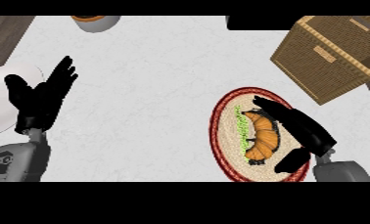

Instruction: Pick the croissant from the placemat and place it in the basket

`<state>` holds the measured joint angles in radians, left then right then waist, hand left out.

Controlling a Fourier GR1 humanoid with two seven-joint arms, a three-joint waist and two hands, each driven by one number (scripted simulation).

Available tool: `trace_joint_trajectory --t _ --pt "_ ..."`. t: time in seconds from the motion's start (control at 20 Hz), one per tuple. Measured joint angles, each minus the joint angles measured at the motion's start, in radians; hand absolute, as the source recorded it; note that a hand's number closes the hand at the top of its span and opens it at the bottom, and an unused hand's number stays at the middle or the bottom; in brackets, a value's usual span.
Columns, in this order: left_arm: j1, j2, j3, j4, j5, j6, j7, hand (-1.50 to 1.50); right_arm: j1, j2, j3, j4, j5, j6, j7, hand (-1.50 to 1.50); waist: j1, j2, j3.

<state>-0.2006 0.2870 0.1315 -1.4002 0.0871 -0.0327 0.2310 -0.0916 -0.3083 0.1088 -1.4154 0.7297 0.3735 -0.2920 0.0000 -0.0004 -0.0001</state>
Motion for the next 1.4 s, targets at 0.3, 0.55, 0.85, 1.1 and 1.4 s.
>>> trace_joint_trajectory --t 0.3,0.55,0.85,1.1,1.4 --pt "-0.015 -0.001 0.017 0.005 -0.006 -0.019 0.007 0.00 0.005 0.033 0.019 0.011 0.071 -0.039 0.019 -1.50 0.000 0.000 0.000" --pt "-0.003 -0.005 0.025 -0.003 -0.010 -0.028 0.004 0.00 -0.022 0.034 0.064 0.075 0.161 -0.089 -0.018 1.50 0.001 -0.002 -0.004" --pt "0.016 -0.008 0.038 -0.036 -0.012 -0.040 0.015 0.00 -0.014 0.046 0.082 0.063 0.218 -0.110 -0.031 1.50 0.001 -0.006 -0.007" --pt "0.013 -0.014 0.040 -0.040 -0.019 -0.040 0.020 0.00 -0.028 0.082 0.097 0.071 0.263 -0.120 0.003 1.50 0.000 -0.010 -0.015" --pt "-0.006 -0.021 0.029 -0.030 -0.021 -0.048 0.012 0.00 -0.144 0.250 0.021 0.126 0.257 -0.226 0.436 1.50 0.033 0.008 -0.005"
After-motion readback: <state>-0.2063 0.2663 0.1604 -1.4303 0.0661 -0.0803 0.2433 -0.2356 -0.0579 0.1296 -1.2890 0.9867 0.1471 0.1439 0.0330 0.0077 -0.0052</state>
